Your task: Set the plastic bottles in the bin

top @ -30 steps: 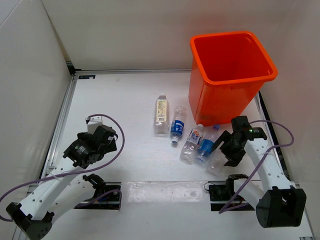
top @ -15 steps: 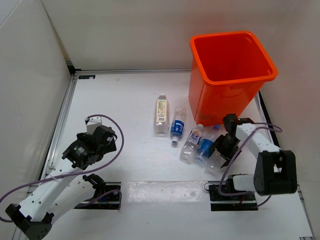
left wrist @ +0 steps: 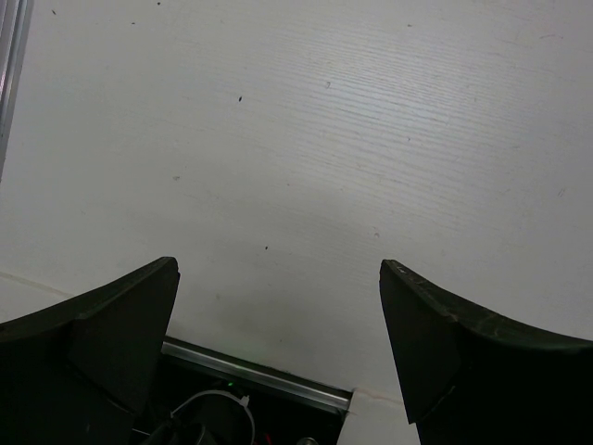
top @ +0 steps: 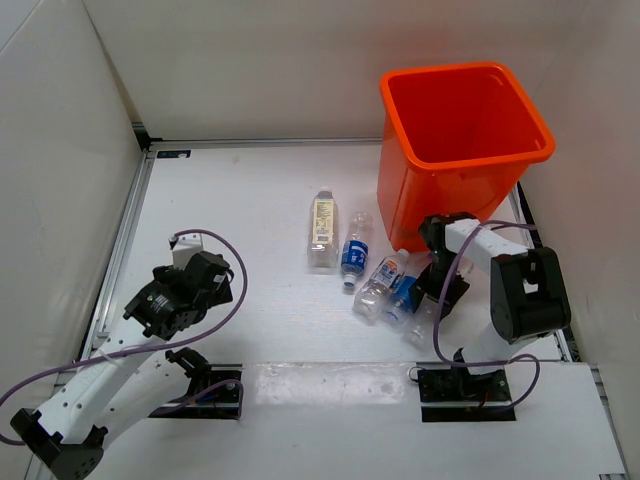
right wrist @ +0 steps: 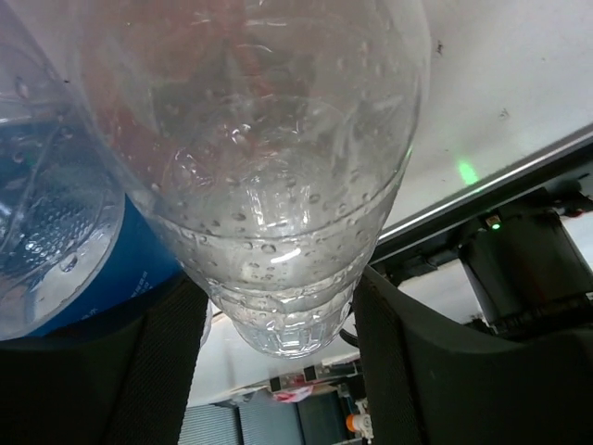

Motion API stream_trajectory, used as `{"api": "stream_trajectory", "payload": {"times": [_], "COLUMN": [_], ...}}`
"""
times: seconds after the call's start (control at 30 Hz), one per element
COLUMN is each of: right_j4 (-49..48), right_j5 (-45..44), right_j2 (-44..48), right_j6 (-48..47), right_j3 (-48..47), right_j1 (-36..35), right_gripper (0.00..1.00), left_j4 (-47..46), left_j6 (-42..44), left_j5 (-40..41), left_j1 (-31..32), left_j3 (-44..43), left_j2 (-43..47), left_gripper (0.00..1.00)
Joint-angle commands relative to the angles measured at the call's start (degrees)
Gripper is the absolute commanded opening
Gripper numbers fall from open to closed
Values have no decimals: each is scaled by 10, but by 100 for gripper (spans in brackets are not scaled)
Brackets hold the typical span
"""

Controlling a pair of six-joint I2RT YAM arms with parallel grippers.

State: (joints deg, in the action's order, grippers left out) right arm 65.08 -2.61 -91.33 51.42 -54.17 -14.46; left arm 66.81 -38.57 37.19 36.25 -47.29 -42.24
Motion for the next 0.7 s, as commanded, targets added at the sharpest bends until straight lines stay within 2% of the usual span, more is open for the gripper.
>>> {"api": "stream_trajectory", "payload": {"times": [0.0,0.07,0.3,0.33,0.4,0.5,0.53,0.6,0.63,0.67], "right_j4": [23,29,45,46,48,50,50,50,50,49], "right_j5": [-31,-35,-36,-36,-38,-40,-41,-42,-42,-42], "right_j2": [-17,-26,-67,-70,-76,-81,-82,-82,-83,-83], "right_j6": [21,18,4,4,-1,-7,-11,-12,-18,-19], "right_j3": [-14,-21,-47,-51,-52,-58,-59,-58,-59,-58], "right_j1": [-7,-10,-35,-38,-43,-53,-54,-60,-61,-64], "right_gripper": [65,68,68,70,81,81,77,61,52,38], "left_j4": [-9,-7,-1,-1,1,3,4,7,10,10], "left_j6": [-8,-7,-17,-17,-19,-21,-22,-26,-27,-31], "left_j5": [18,19,26,27,27,30,32,35,35,37], "left_j1": [3,3,4,4,4,3,4,3,3,3], "left_j3": [4,4,2,2,0,-1,-2,-3,-4,-4], "left_j2": [2,1,-6,-6,-11,-15,-16,-20,-21,-25], "left_gripper": [100,100,100,100,100,100,100,100,100,100]}}
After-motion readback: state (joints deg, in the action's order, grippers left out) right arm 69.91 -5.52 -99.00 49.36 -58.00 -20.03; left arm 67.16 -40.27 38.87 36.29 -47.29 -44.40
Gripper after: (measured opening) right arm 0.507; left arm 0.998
